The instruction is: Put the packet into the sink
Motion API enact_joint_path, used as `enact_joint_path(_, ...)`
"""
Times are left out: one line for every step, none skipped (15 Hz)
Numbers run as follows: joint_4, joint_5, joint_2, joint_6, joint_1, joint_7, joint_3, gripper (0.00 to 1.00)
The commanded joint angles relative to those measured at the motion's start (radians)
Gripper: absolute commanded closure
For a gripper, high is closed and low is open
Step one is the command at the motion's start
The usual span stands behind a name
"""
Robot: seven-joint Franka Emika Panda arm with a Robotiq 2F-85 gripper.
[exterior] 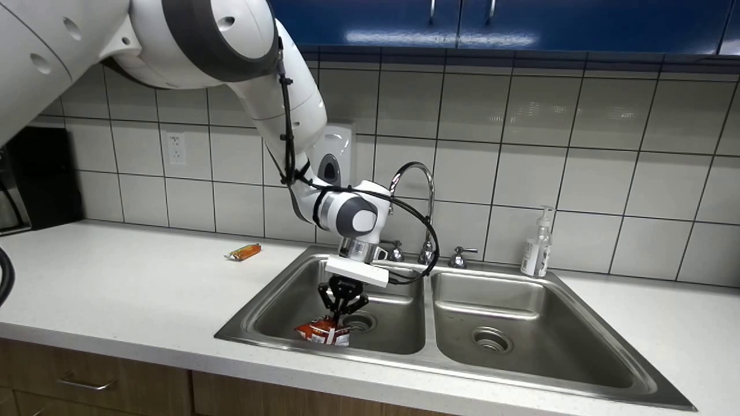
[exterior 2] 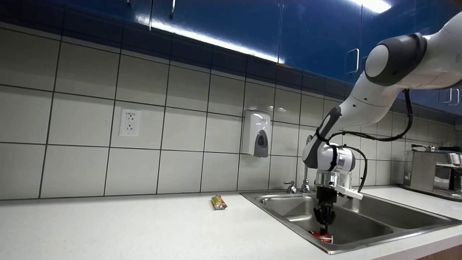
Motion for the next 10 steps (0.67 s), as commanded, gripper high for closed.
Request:
enact_joint_path(0.032, -0.004, 0.017, -0.009, -0.031, -0.007, 0.026, 1.00)
enact_joint_path(0.034, -0.004, 0.019, -0.013, -0.033, -0.007, 0.026, 1.00)
enact_joint_path(0.036, -0.005, 0.021, -0.014, -0.033, -0.005, 0.025, 1.00)
enact_joint_path(0.038, -0.009, 0.023, -0.016, -0.031, -0.004, 0.023, 0.74)
enact_joint_path(0.038, -0.010, 0.023, -0.015, -0.031, -0.003, 0.024, 0.73)
enact_joint_path(0.037, -0.010, 0.022, -0.014, -0.031, -0.002, 0.023, 0.66)
enact_joint_path(0.037, -0.009, 0.021, -0.014, -0.031, -0.002, 0.024, 0.59)
enact_joint_path(0.037, -0.008, 0.018, -0.013, -0.031, -0.002, 0.025, 0.50)
enact_joint_path(0.037, -0.008, 0.017, -0.013, -0.031, -0.003, 0.026, 0.43)
enact_joint_path(0.038, -0.006, 0.014, -0.011, -0.030, -0.001, 0.027, 0.34)
